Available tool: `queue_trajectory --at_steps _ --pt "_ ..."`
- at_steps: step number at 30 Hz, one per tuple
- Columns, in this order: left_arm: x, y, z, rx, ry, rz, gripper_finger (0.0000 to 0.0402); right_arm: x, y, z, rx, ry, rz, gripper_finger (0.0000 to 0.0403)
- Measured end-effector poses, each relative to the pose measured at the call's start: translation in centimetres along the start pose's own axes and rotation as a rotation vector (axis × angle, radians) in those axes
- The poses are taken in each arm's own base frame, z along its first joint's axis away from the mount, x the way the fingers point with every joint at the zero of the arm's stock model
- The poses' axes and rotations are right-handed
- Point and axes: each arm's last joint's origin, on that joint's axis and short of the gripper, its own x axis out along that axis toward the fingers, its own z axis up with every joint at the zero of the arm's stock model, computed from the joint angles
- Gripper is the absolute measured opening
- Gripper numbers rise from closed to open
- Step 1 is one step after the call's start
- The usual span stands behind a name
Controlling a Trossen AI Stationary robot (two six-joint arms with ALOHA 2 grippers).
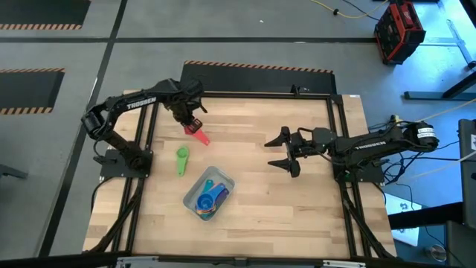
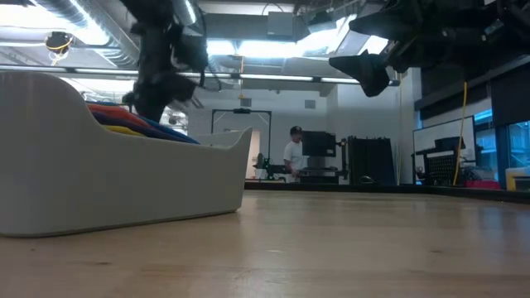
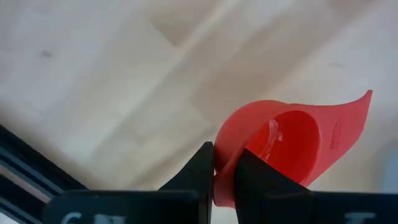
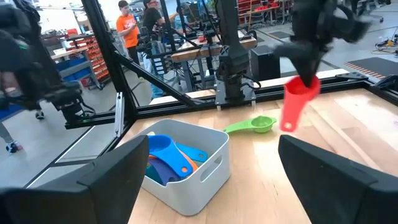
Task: Nest measuring cups in basket
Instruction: Stack the red measuring cup into the blue measuring cup in the grey bin
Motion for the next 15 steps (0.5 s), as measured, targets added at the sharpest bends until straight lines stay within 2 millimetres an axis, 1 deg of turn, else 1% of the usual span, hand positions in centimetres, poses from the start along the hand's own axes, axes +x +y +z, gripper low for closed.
queue_trajectory --at_steps 3,6,10,15 --pt "-1.8 -2.1 -0.7 -0.006 -0.016 -0.051 0.0028 0.0 0.0 0.0 0.000 0.000 0.000 0.0362" --pt "-3.6 -4.4 -1.9 -0.041 -0.065 -0.099 0.0028 0.0 0.0 0.0 0.000 0.002 0.000 0.0362" --pt "-5.4 -7.3 -4.6 -0.133 -0.102 -0.162 0.0028 0.0 0.0 0.0 0.001 0.004 -0.001 0.0362" --pt "-6.3 -11.5 -8.6 -0.275 -0.097 -0.213 0.0028 0.0 0.0 -0.1 0.002 0.007 -0.001 0.0362"
